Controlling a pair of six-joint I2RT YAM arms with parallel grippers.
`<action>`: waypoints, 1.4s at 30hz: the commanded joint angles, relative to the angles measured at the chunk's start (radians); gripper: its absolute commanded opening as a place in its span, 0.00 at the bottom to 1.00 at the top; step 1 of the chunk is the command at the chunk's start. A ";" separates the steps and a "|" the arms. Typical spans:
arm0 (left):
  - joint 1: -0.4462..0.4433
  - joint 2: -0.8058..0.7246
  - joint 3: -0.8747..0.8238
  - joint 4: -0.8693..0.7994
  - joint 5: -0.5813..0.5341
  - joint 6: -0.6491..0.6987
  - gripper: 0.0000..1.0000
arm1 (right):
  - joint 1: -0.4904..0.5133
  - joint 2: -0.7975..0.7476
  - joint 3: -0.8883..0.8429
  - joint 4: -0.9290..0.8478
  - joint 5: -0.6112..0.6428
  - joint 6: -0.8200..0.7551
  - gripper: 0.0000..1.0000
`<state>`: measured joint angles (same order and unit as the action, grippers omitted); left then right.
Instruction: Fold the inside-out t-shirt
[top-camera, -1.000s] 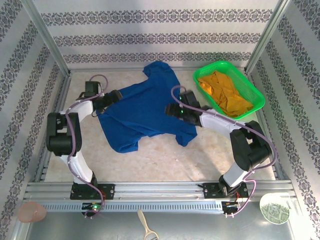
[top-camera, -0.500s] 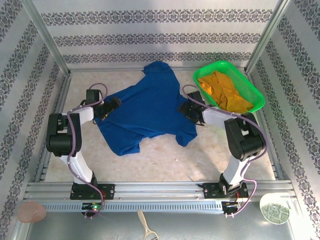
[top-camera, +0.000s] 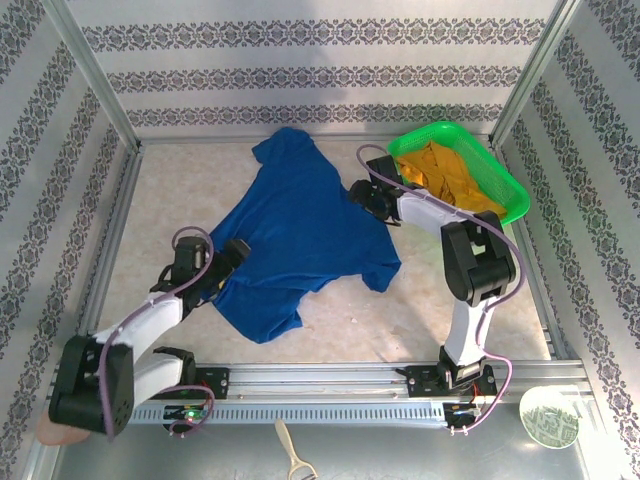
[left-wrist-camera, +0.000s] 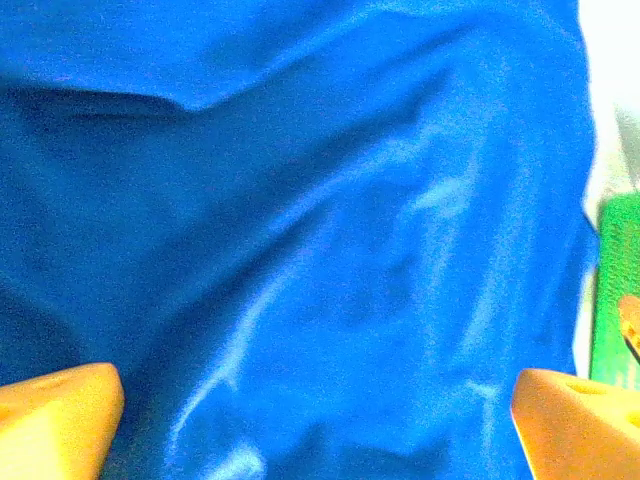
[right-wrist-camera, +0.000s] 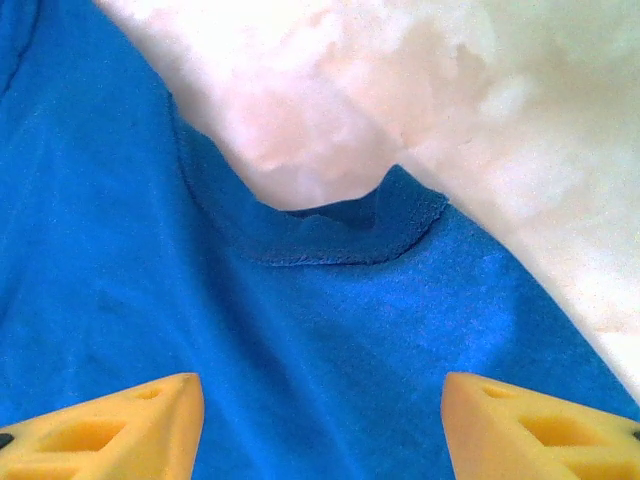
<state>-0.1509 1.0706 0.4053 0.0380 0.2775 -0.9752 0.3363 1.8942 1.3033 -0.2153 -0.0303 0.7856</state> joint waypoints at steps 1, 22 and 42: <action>-0.021 -0.009 0.175 -0.118 -0.093 0.054 1.00 | 0.002 -0.087 0.028 -0.050 0.033 -0.084 0.64; -0.077 1.179 1.300 -0.260 0.183 0.389 1.00 | 0.210 -0.348 -0.536 0.190 0.099 0.160 0.50; 0.137 0.916 0.782 -0.026 0.014 0.140 1.00 | 0.011 0.199 0.132 -0.105 0.081 0.060 0.51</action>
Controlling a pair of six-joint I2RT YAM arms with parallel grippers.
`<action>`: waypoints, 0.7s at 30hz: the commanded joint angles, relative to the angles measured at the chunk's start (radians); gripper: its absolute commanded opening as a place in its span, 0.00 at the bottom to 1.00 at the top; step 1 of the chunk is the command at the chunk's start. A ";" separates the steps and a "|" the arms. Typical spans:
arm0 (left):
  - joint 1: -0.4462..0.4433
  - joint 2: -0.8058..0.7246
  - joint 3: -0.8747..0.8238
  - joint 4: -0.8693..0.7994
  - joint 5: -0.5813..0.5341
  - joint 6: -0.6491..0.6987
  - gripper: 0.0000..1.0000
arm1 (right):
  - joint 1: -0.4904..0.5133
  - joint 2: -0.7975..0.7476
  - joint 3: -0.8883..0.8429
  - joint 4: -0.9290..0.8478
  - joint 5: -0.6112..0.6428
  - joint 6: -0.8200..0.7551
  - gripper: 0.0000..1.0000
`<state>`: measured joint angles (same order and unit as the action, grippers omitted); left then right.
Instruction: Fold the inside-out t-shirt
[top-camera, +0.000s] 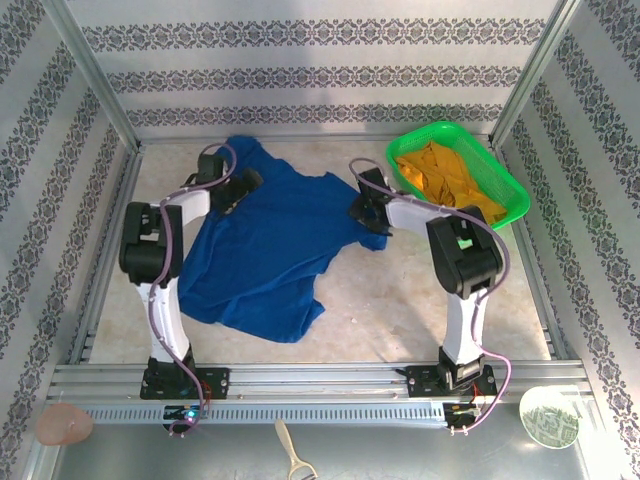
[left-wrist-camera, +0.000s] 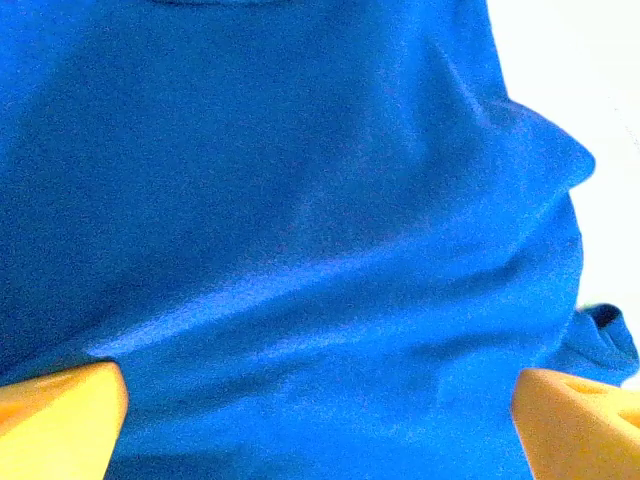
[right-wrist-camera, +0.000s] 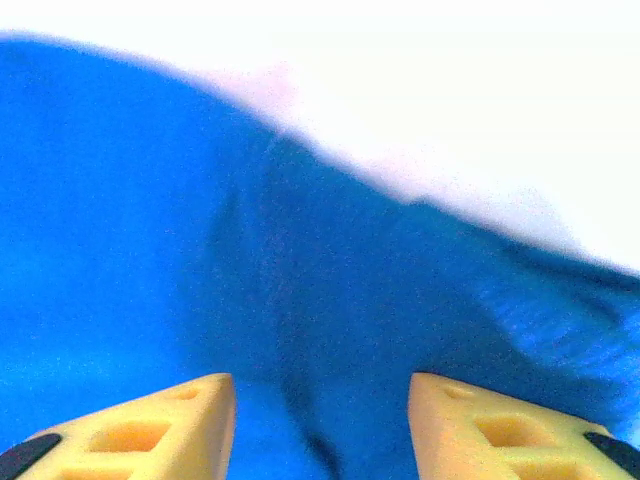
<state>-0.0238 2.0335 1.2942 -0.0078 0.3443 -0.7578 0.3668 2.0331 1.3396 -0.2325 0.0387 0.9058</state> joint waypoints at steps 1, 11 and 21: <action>0.009 -0.080 -0.149 0.051 -0.047 -0.089 1.00 | -0.024 0.077 0.139 -0.095 -0.012 -0.080 0.51; -0.005 -0.274 -0.128 -0.013 0.088 0.005 1.00 | 0.128 -0.372 -0.137 -0.042 -0.076 -0.266 0.60; -0.193 -0.126 0.030 -0.070 0.112 0.046 1.00 | 0.405 -0.728 -0.684 0.013 0.064 -0.074 0.69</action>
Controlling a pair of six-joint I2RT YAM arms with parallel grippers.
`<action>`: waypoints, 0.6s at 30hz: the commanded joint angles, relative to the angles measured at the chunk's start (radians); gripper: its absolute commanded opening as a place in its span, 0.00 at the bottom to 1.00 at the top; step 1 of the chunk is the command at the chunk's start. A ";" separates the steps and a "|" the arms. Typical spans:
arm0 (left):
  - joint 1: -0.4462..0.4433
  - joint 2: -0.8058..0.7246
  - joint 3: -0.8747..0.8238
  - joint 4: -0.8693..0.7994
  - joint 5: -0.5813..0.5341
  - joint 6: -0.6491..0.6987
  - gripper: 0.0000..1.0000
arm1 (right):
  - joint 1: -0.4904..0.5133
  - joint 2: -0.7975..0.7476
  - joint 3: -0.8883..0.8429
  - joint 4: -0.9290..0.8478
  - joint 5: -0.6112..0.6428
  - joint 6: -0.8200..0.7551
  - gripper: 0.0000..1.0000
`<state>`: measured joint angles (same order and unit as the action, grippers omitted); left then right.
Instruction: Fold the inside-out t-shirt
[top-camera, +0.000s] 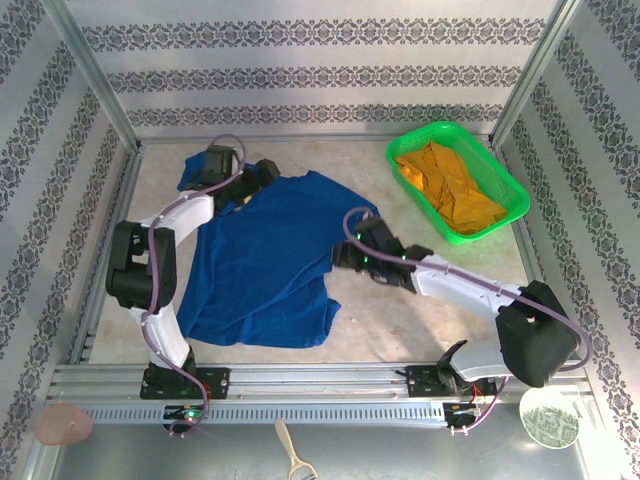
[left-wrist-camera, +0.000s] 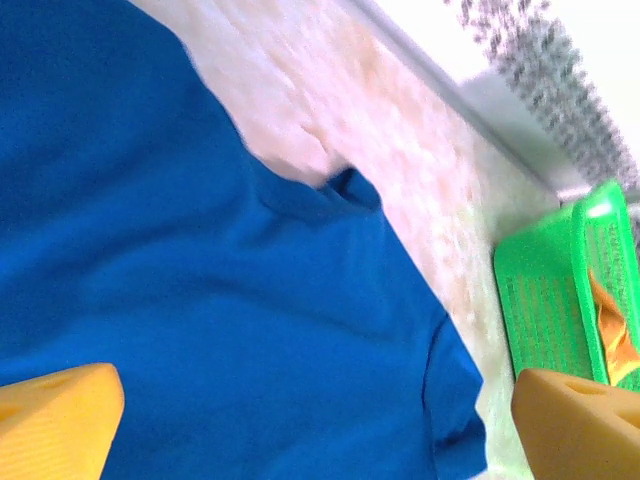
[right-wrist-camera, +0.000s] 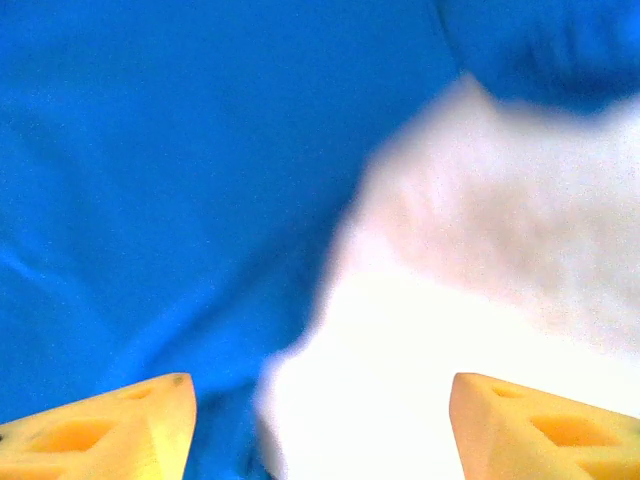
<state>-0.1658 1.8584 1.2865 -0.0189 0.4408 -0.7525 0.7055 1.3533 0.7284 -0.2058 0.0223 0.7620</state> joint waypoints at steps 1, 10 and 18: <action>-0.071 0.070 0.056 -0.061 0.011 0.040 1.00 | 0.105 -0.073 -0.110 -0.008 0.093 0.097 0.70; -0.222 0.303 0.287 -0.071 0.000 0.004 1.00 | 0.301 -0.102 -0.213 0.060 0.149 0.238 0.70; -0.264 0.503 0.497 -0.096 -0.013 -0.048 1.00 | 0.328 0.032 -0.192 0.157 0.110 0.250 0.64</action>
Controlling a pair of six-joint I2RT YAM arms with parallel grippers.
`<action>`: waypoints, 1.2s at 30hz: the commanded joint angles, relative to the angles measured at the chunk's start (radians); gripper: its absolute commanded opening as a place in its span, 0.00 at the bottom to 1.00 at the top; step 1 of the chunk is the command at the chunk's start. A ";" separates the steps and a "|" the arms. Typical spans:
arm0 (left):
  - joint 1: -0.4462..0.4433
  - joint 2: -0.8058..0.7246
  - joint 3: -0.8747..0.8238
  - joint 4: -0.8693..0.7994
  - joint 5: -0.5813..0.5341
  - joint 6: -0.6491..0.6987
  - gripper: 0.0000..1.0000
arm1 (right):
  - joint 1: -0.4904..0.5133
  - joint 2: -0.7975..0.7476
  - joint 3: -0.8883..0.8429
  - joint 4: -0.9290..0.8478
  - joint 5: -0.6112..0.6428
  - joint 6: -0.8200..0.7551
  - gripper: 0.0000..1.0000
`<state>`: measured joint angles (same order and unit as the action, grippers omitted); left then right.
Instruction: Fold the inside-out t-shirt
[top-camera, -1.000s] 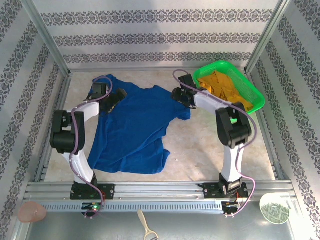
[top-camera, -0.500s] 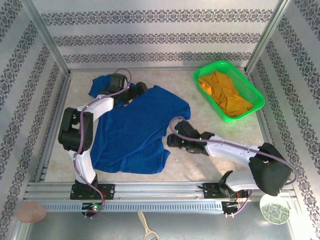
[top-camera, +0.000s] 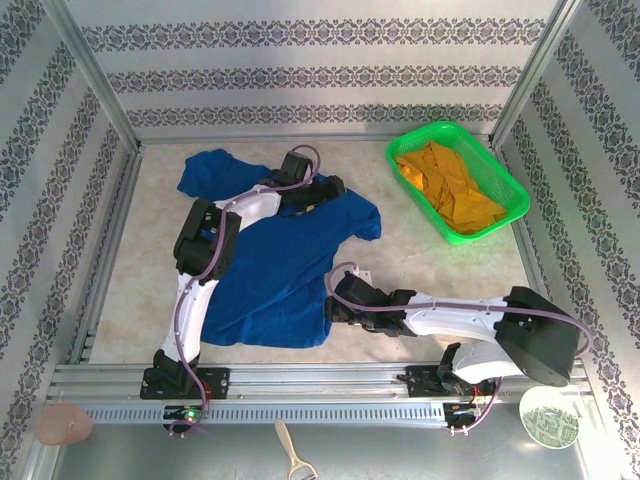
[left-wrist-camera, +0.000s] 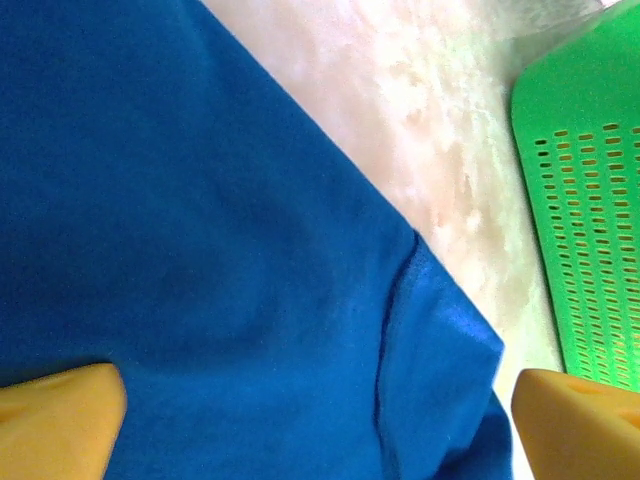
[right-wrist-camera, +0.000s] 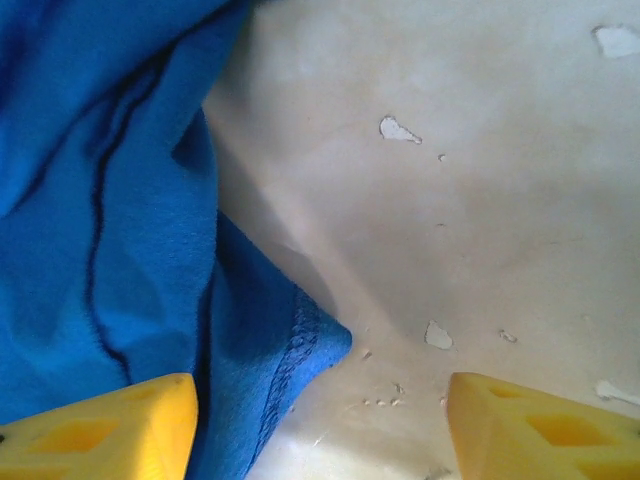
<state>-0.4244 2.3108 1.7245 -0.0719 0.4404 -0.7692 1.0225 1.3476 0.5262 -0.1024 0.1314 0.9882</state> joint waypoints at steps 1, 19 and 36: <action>-0.009 0.072 0.086 -0.047 -0.013 -0.036 1.00 | 0.011 0.054 0.013 0.069 -0.005 0.024 0.59; -0.034 0.525 0.782 -0.055 -0.072 -0.232 1.00 | -0.399 -0.599 -0.164 -0.390 -0.002 -0.032 0.00; 0.015 -0.034 0.445 -0.320 -0.053 0.143 1.00 | -0.353 -0.780 -0.103 -0.561 0.025 -0.066 0.65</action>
<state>-0.4217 2.4954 2.2646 -0.2790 0.3954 -0.8040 0.6292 0.5827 0.3725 -0.6235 0.1097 0.9539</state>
